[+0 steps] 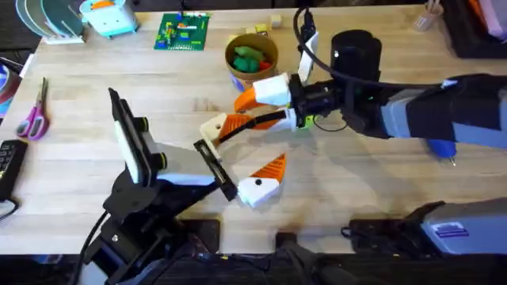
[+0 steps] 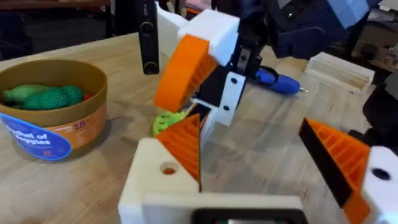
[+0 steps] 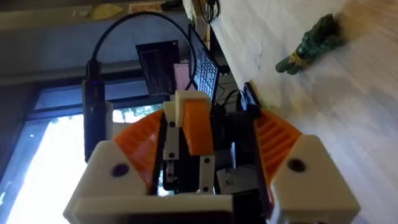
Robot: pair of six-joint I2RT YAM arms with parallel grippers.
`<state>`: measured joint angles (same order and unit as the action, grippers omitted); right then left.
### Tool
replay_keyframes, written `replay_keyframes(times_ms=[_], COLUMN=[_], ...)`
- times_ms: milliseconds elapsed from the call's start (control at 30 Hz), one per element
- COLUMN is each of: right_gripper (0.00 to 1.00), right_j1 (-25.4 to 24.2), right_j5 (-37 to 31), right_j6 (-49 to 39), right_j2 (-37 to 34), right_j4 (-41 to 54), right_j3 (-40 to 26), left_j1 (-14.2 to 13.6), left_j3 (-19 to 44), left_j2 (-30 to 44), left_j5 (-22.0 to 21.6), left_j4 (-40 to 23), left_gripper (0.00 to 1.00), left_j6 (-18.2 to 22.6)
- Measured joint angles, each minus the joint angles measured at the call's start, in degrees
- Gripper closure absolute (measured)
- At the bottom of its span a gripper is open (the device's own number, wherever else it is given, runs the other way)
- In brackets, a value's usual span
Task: Pick up the gripper from the table and insert it into the empty holder that is missing its gripper. Then pick up a screw, insert it into the mounting hole, and use the screwdriver to tighten it. Finally, clean up the table by picking up the vegetable and placing it into the bucket.
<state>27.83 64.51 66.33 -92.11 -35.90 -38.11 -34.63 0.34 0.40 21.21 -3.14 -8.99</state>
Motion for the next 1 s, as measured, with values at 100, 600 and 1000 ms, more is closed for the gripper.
replay_keyframes(times_ms=[100, 600, 1000], right_gripper=[0.161, 0.017, 0.011], right_j1=[-2.2, -18.9, -17.5], right_j5=[-0.4, -1.8, -27.2], right_j6=[-2.3, -26.4, -59.3], right_j2=[0.0, 5.5, 22.6], right_j4=[0.0, 10.8, 54.3], right_j3=[0.0, -2.3, -4.6], left_j1=[0.0, 0.0, 0.0], left_j3=[0.0, 0.0, 0.0], left_j2=[0.0, 0.0, 0.0], left_j5=[0.0, 0.0, 0.0], left_j4=[0.0, 0.0, 0.0], left_gripper=[0.008, 0.008, 0.008], left_j6=[0.0, 0.0, 0.0])
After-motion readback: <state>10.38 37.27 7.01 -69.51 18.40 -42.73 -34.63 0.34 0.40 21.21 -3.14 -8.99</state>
